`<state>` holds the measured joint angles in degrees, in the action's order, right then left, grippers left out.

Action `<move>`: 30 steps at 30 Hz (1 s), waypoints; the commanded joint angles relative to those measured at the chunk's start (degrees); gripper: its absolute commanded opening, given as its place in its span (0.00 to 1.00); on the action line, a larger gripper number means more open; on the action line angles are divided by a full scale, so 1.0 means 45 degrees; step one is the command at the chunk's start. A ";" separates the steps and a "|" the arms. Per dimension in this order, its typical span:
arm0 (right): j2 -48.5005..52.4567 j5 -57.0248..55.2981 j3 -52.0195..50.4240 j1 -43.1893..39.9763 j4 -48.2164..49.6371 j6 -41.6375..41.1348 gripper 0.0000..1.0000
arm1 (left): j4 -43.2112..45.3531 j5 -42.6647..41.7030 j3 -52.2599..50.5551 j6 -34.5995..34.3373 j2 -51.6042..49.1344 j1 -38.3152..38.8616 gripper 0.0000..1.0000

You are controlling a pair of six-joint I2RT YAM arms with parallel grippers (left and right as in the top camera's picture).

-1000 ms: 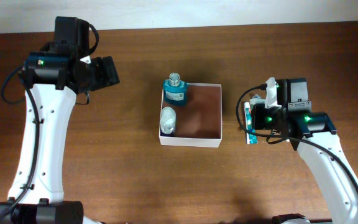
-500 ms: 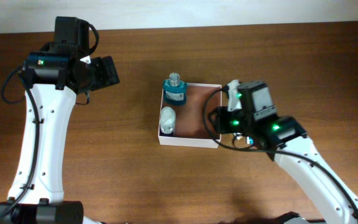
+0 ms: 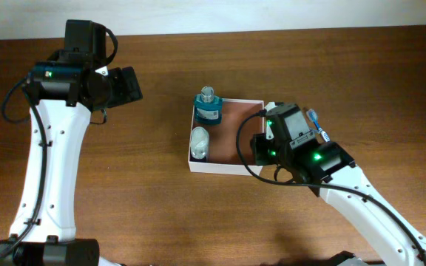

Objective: Pack container
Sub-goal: 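Lift the soap packet and carry it left over the box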

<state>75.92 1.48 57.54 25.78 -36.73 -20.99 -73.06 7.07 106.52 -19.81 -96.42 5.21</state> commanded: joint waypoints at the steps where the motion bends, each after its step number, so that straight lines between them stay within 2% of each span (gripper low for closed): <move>1: -0.0078 -0.0491 0.0204 -0.0427 -0.0219 0.0719 0.39 | -0.0005 0.0058 0.0112 -0.0058 0.0131 -0.0029 0.99; 8: -0.0078 -0.0486 0.0204 -0.1520 -0.0719 0.1603 0.40 | -0.0010 0.0058 0.0112 -0.0058 0.0131 -0.0029 0.99; 14: -0.0078 -0.0495 0.0204 -0.2550 -0.1642 0.4561 0.40 | -0.0010 0.0058 0.0112 -0.0058 0.0131 -0.0029 0.99; 16: -0.0078 -0.0491 0.0204 -0.2992 -0.1855 0.6042 0.40 | -0.0010 0.0058 0.0112 -0.0058 0.0131 -0.0029 0.99; 19: -0.0073 -0.0486 0.0204 -0.3449 -0.2011 0.7227 0.45 | -0.0010 0.0058 0.0112 -0.0058 0.0131 -0.0029 0.99; 24: 0.0024 -0.0379 0.0194 -0.3891 -0.2191 0.7329 0.44 | -0.0010 0.0058 0.0112 -0.0058 0.0131 -0.0029 0.99; 30: 0.0899 0.0986 0.0189 -0.3900 -0.2705 0.7329 0.44 | -0.0005 0.0058 0.0112 -0.0058 0.0131 -0.0029 0.99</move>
<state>77.67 2.09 57.54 8.60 -48.07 10.70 -73.06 7.09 106.52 -19.81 -96.42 5.21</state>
